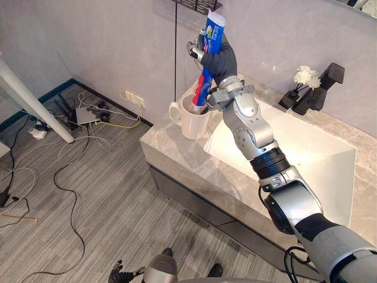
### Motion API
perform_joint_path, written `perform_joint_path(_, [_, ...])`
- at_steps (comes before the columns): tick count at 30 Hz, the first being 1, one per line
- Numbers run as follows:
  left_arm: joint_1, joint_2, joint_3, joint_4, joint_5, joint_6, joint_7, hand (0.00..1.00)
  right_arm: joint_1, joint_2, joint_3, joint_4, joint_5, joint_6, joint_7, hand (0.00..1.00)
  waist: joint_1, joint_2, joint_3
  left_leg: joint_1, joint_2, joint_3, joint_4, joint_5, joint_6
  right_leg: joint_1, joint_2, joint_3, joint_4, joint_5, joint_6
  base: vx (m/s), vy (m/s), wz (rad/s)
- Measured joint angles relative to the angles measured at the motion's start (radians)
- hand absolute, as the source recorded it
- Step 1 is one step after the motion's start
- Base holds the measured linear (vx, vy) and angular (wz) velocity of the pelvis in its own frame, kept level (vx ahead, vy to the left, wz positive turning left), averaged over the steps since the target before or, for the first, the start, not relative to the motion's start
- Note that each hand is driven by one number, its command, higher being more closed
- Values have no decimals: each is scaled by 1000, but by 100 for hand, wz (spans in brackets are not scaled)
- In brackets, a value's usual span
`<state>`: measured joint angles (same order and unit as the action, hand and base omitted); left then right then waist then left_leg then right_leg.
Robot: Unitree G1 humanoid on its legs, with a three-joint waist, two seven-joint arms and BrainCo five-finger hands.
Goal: Organize washtable
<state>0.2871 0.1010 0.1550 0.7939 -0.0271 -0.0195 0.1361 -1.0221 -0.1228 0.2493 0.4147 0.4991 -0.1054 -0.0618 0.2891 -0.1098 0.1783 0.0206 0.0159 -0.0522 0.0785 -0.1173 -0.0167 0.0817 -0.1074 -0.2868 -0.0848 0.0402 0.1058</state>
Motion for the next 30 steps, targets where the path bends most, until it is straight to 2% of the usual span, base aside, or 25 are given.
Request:
perform_joint_path(10, [0, 0, -5, -1, -2, -1, 0, 0, 3, 37, 0, 38, 0, 3, 0, 100, 0, 3, 2, -7, 0, 0, 0, 0, 0, -7, 0, 0, 0, 0, 0, 0, 0, 0])
perform_joint_path(20, [0, 0, -5, -1, -9, -1, 0, 0, 46, 39, 3, 45, -8, 6, 2, 100, 1, 2, 2, -8, 0, -1, 1, 0, 0, -7, 0, 0, 2, 0, 0, 0, 0, 0])
perform_joint_path(21, [0, 0, -5, -1, -9, -1, 0, 0, 51, 39, 3, 45, -10, 6, 2, 0, 1, 2, 2, -8, 0, -1, 1, 0, 0, -8, 0, 0, 2, 0, 0, 0, 0, 0])
perform_joint_path(30, [0, 0, -5, -1, -10, -1, 0, 0, 65, 40, 4, 44, -20, 6, 2, 0, 1, 3, 2, -8, 0, -1, 1, 0, 0, -9, 0, 2, 5, 0, 0, 0, 0, 0])
